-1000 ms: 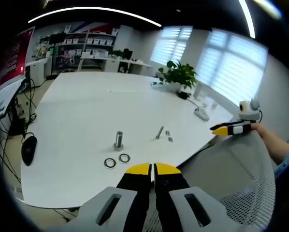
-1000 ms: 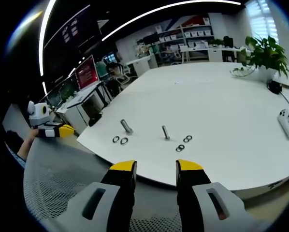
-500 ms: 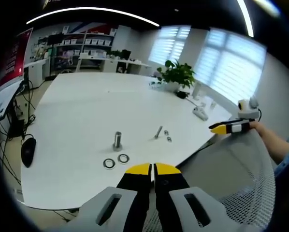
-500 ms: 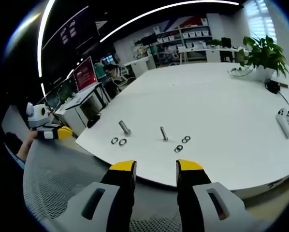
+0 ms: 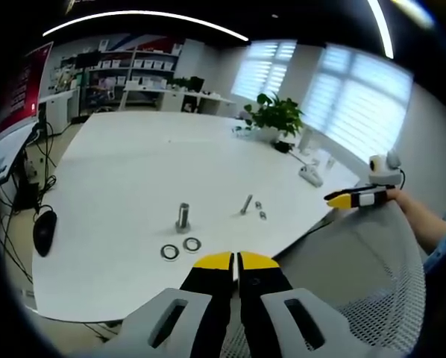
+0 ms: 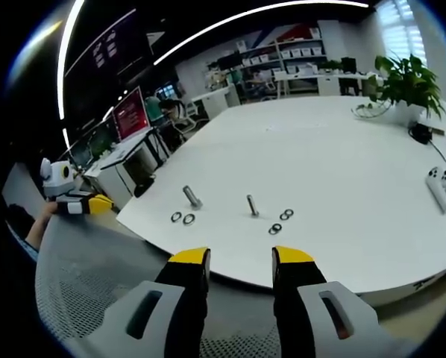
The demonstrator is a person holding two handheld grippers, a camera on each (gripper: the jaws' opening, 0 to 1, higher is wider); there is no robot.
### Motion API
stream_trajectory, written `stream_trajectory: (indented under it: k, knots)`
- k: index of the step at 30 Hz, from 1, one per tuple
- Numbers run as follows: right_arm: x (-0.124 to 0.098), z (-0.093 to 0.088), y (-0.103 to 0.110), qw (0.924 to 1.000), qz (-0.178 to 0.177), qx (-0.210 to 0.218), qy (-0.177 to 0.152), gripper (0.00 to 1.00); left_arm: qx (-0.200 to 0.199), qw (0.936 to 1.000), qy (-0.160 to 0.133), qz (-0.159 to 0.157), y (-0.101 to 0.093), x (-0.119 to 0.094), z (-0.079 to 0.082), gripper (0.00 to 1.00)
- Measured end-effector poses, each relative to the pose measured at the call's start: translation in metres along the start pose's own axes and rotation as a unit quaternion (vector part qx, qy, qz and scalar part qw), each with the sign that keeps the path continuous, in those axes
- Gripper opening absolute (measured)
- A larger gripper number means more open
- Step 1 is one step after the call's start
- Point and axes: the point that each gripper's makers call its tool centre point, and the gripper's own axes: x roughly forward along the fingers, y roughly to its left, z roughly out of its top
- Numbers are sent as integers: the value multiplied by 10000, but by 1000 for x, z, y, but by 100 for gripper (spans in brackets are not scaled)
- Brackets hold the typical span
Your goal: Place the washer onto the threaded stud by aligning its center hole with the stud, sliding it down to the base, and recovering from edge contact or off-axis alignment until the washer reaches the visible bottom stop.
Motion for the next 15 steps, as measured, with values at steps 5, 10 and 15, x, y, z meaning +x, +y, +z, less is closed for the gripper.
stream_trajectory:
  k: [5,10,15]
  knots:
    - [-1,0,0,10000,14,34,-45,36,-6,10000,28,-13,-1,0,-1,0]
    - [0,1,0,10000,14,41,-49,35,-30,10000,42,-10,0,0,-2,0]
    - [0,1,0,10000,20,36,-38,35,-23,10000,54,-25,0,0,-2,0]
